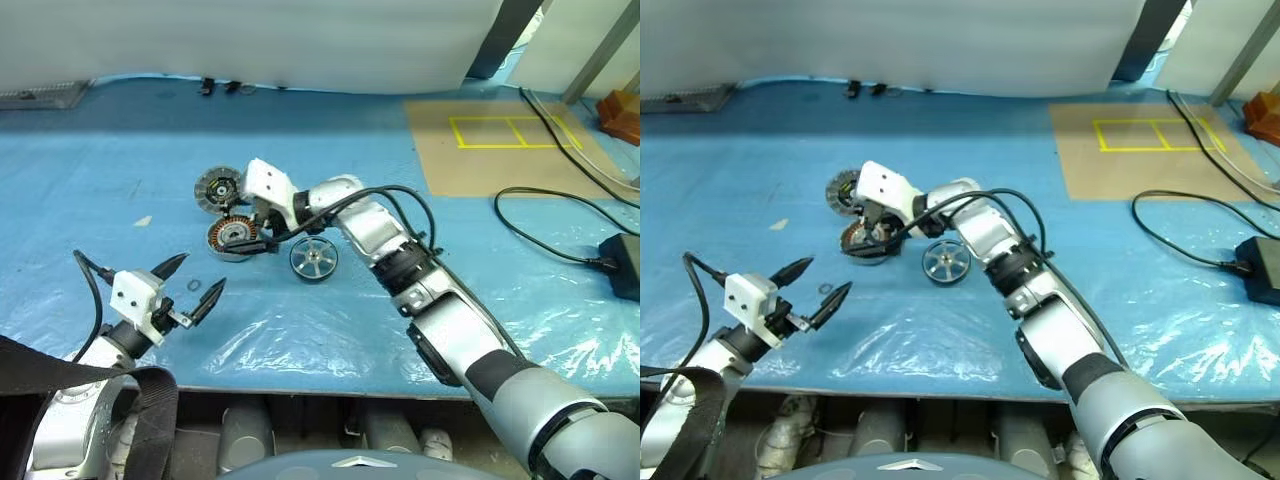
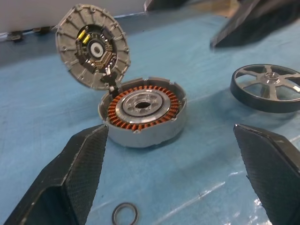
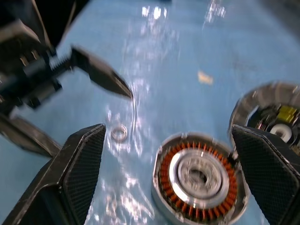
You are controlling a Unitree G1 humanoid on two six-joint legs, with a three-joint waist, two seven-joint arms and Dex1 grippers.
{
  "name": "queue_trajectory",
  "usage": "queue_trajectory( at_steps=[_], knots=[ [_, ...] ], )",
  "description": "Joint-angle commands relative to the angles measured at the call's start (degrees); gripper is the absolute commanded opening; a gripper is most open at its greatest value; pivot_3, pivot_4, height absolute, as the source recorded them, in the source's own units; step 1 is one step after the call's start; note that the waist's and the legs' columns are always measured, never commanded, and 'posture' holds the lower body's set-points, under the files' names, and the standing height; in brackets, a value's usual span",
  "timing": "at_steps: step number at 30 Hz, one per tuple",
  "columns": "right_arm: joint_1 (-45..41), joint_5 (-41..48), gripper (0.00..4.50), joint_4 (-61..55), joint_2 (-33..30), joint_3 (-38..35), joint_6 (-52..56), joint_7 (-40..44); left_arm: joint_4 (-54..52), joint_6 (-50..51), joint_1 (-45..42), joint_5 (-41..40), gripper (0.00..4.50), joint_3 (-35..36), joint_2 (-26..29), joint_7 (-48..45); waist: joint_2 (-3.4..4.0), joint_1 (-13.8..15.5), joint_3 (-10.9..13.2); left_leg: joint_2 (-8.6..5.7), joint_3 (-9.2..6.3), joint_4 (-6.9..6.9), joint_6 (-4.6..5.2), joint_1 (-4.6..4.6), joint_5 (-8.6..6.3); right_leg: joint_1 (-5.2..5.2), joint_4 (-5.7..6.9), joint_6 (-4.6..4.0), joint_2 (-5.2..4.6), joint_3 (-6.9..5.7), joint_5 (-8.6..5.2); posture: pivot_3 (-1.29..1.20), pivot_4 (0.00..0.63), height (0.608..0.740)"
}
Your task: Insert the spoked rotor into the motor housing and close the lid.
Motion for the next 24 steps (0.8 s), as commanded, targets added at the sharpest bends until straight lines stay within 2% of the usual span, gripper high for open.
queue_trajectory(
  at_steps=[1,6,12,24],
  knots=[
    [-4.90,-4.13,4.50,8.31,2.20,2.44,-5.49,0.21,-2.97,-2.23,1.30,0.53,4.48,1.18,-0.86,1.29,0.01,-0.04,0.00,0.01,0.00,0.00,0.00,-0.01,0.00,-0.01,0.00,0.00,0.00,-0.01,0.00,0.00,0.150,0.740],
    [-10.35,-8.17,4.50,21.69,7.47,2.75,-13.08,-2.94,-3.66,-3.84,3.48,1.54,4.48,0.69,-2.81,2.64,0.04,-0.34,0.02,0.12,0.04,-0.03,0.00,-0.08,0.00,-0.20,0.04,-0.02,0.04,0.00,0.00,0.00,0.150,0.740],
    [-12.19,-12.81,4.50,29.68,11.41,3.22,-19.90,-6.50,-4.30,-4.96,5.38,2.26,4.48,0.48,-4.02,3.65,0.06,-0.21,0.04,0.20,0.08,-0.05,-0.02,-0.12,-0.01,-0.25,0.04,-0.05,0.08,0.00,-0.02,0.00,0.150,0.740],
    [-11.64,-17.25,4.50,37.64,14.75,2.41,-20.22,-12.96,-6.78,-5.38,8.45,3.01,4.48,0.19,-5.00,5.25,0.17,-0.06,0.09,0.21,0.09,0.02,-0.01,-0.02,-0.01,-0.21,0.21,-0.06,0.07,0.02,-0.01,0.00,0.150,0.740]
  ],
)
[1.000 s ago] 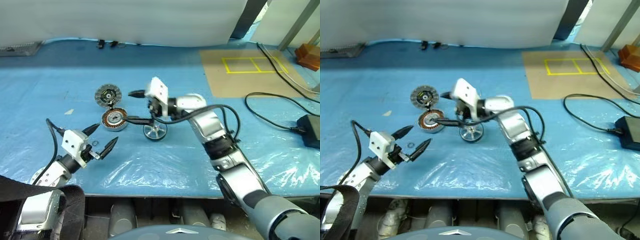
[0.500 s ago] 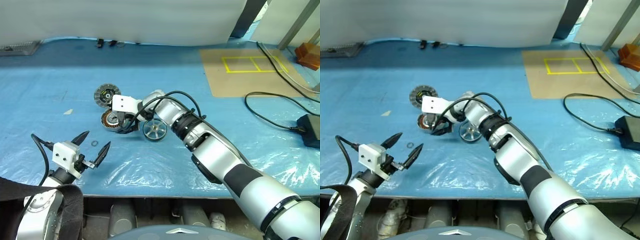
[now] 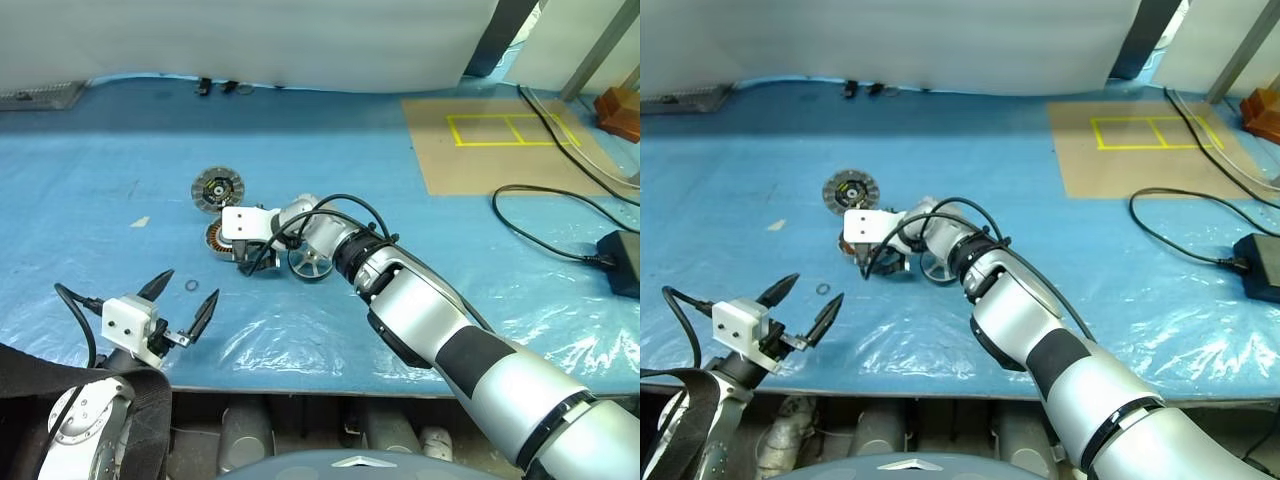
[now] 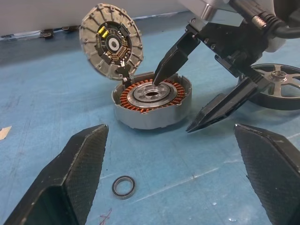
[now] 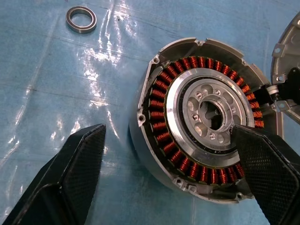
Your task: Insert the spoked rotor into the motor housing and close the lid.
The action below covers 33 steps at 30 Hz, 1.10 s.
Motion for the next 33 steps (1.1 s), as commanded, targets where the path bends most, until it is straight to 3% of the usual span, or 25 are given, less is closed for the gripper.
queue_trajectory(
  at_steps=[1,21,33],
  knots=[
    [-1.26,-1.40,4.50,1.61,4.49,-0.49,0.40,-0.64,-2.73,-0.82,0.52,0.41,4.48,0.55,0.21,0.66,0.02,0.06,0.01,0.00,0.00,0.00,0.00,0.00,0.00,0.00,0.00,0.00,0.00,0.00,0.00,0.00,0.150,0.740],
    [-2.61,-7.06,4.50,1.80,5.20,0.87,-10.53,-4.30,-3.21,1.73,0.08,0.70,4.48,-0.77,0.75,1.00,0.04,-0.08,0.02,0.01,0.02,0.01,0.00,-0.04,0.00,-0.06,0.02,-0.02,0.01,0.00,-0.01,0.00,0.150,0.740],
    [-3.12,-5.97,4.50,1.67,6.15,-1.14,-12.84,-1.32,-2.76,2.58,-0.08,1.32,4.48,-1.55,0.67,1.30,0.04,-0.12,0.03,0.03,0.03,0.01,0.00,-0.04,0.00,-0.07,0.03,-0.03,0.02,0.00,-0.01,0.00,0.150,0.740]
  ],
)
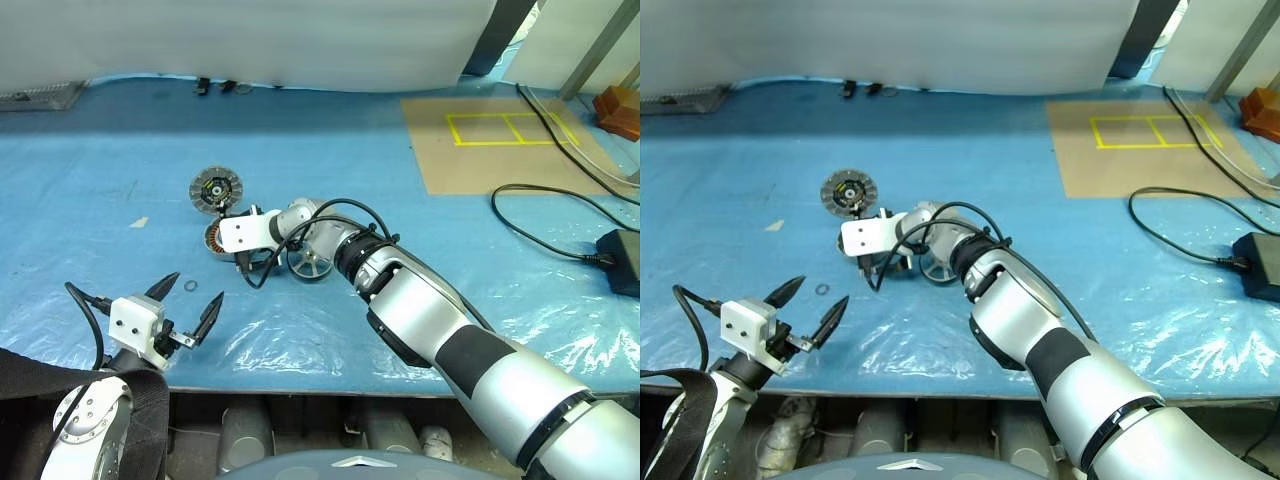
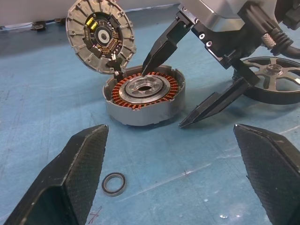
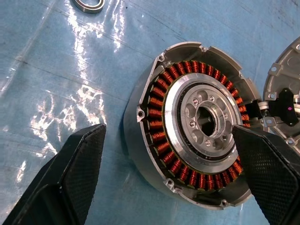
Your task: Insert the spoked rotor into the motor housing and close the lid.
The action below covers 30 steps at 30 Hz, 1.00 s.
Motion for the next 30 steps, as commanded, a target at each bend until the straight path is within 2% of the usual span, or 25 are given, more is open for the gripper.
queue_trajectory(
  at_steps=[1,11,25,30],
  knots=[
    [-2.64,1.70,4.50,-1.03,6.22,-1.87,-1.50,1.81,-1.54,-0.27,0.19,0.77,4.48,-0.01,0.35,0.45,0.00,0.00,0.00,0.00,0.00,0.00,0.00,0.00,0.00,0.00,0.00,0.00,0.00,0.00,0.00,0.00,0.150,0.740],
    [-2.41,4.92,4.50,-0.41,7.92,-5.69,3.90,6.44,-1.16,-0.79,-0.28,1.27,4.48,0.07,0.19,0.91,0.00,0.03,0.00,0.01,0.00,0.00,0.00,0.00,0.00,0.00,0.01,-0.01,0.01,0.00,0.00,0.00,0.150,0.740],
    [-2.19,2.91,4.50,0.50,9.86,-4.43,6.63,6.26,-0.30,-0.49,-1.26,1.64,4.48,-0.24,0.46,0.52,0.00,0.09,0.00,0.02,0.00,0.01,0.00,0.03,0.00,0.02,0.02,-0.02,0.00,0.00,0.00,0.00,0.150,0.740],
    [-1.17,1.16,4.50,0.35,9.69,-2.31,4.36,7.17,-0.02,-0.57,-1.19,1.81,4.48,-0.47,0.38,0.54,0.00,0.07,0.00,0.02,0.00,0.01,0.00,0.04,0.00,0.02,0.02,-0.02,0.00,0.00,0.00,0.00,0.150,0.740]
  ],
)
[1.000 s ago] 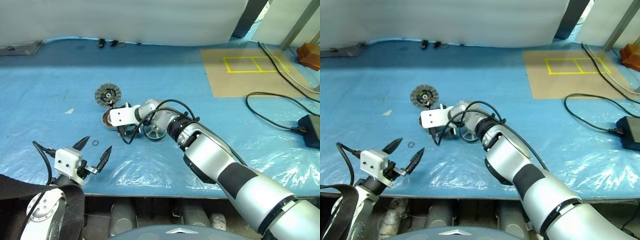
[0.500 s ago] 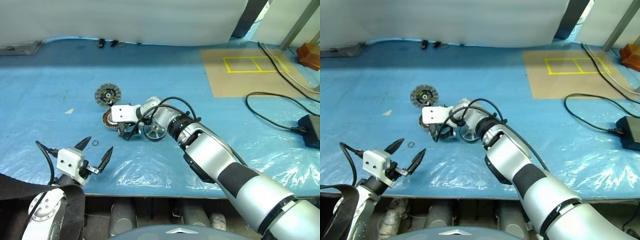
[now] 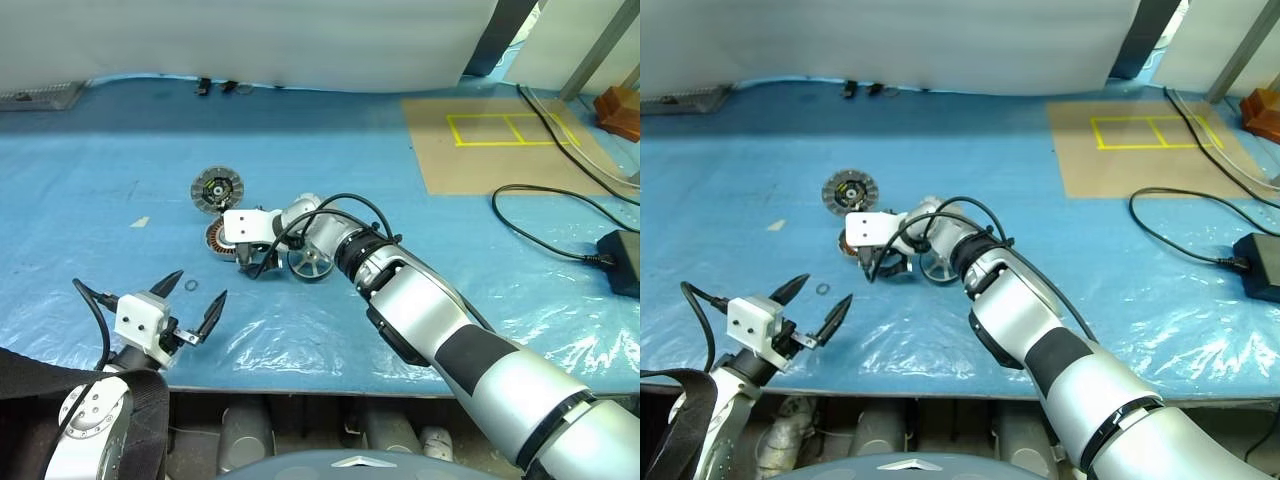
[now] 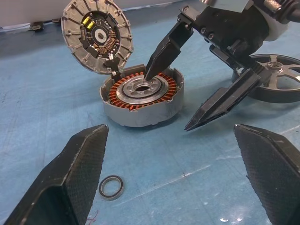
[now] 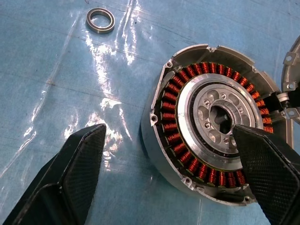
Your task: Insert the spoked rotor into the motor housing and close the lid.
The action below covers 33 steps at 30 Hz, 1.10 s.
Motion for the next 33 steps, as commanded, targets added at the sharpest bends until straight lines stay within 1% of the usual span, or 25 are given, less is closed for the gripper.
queue_trajectory(
  at_steps=[1,6,12,15,18,24,27,31,33],
  knots=[
    [-0.83,-1.94,4.50,0.22,9.24,2.45,-1.37,2.09,-0.39,-0.64,0.18,0.39,4.48,0.22,0.39,0.04,0.00,-0.01,0.00,0.00,0.00,0.00,0.00,0.00,0.00,0.00,0.00,0.00,0.00,0.00,0.00,0.00,0.150,0.740],
    [-0.33,-2.42,4.50,-0.49,8.27,4.62,-2.21,8.59,0.08,-0.71,0.10,0.43,4.48,0.17,0.43,-0.10,0.03,-0.01,-0.02,0.00,0.00,0.00,0.00,0.04,0.00,0.04,0.00,0.00,0.00,0.00,0.00,0.00,0.150,0.740],
    [-0.40,-2.92,4.50,-1.50,6.68,6.22,-1.37,14.41,0.71,-0.77,-0.60,0.53,4.48,-0.02,0.65,-0.37,0.13,-0.07,-0.08,0.01,-0.02,0.00,0.00,0.12,0.00,0.08,-0.01,0.00,0.00,0.01,-0.01,0.00,0.150,0.740],
    [-1.13,-2.09,4.50,-1.52,7.41,4.64,0.32,9.11,0.92,-0.73,-0.91,0.46,4.48,0.14,0.75,-0.57,0.20,-0.06,-0.10,0.02,-0.02,0.00,0.00,0.19,0.00,0.13,0.00,-0.01,0.00,0.02,-0.01,0.00,0.150,0.740],
    [-1.49,-2.65,4.50,-0.85,7.74,4.60,1.53,3.92,0.99,-0.58,-1.15,0.45,4.48,0.13,0.78,-0.59,0.22,0.03,-0.08,0.01,-0.02,0.00,0.00,0.22,0.00,0.17,0.01,-0.01,-0.01,0.02,-0.01,0.00,0.150,0.740],
    [0.02,-4.47,4.50,0.41,7.66,6.56,2.42,0.25,0.81,-0.51,-1.07,0.54,4.48,0.21,0.67,-0.28,0.24,0.22,-0.07,-0.04,-0.04,0.00,0.00,0.27,0.00,0.26,0.01,0.00,-0.06,0.01,-0.01,0.00,0.150,0.740],
    [1.09,-5.01,4.00,0.71,7.52,7.50,2.43,0.22,0.63,-0.53,-0.81,0.47,4.50,0.47,0.69,-0.22,0.25,0.20,-0.07,-0.03,-0.06,-0.01,0.00,0.38,0.00,0.32,0.05,0.01,-0.05,0.01,-0.02,0.00,0.150,0.740],
    [1.95,-5.93,2.66,0.66,6.98,9.02,1.42,1.17,0.56,-0.41,-0.86,0.47,4.50,0.56,0.78,-0.16,0.31,0.16,-0.09,-0.04,-0.10,-0.01,0.00,0.58,-0.01,0.50,0.04,0.03,-0.05,0.03,-0.03,0.00,0.150,0.740],
    [1.97,-5.92,1.99,0.34,6.83,9.21,1.23,2.23,0.40,-0.25,-0.97,0.43,4.50,0.75,1.04,-0.24,0.37,0.13,-0.15,-0.04,-0.12,-0.05,0.00,0.81,-0.01,0.70,0.01,0.19,-0.06,0.04,-0.13,0.00,0.150,0.740]
  ],
)
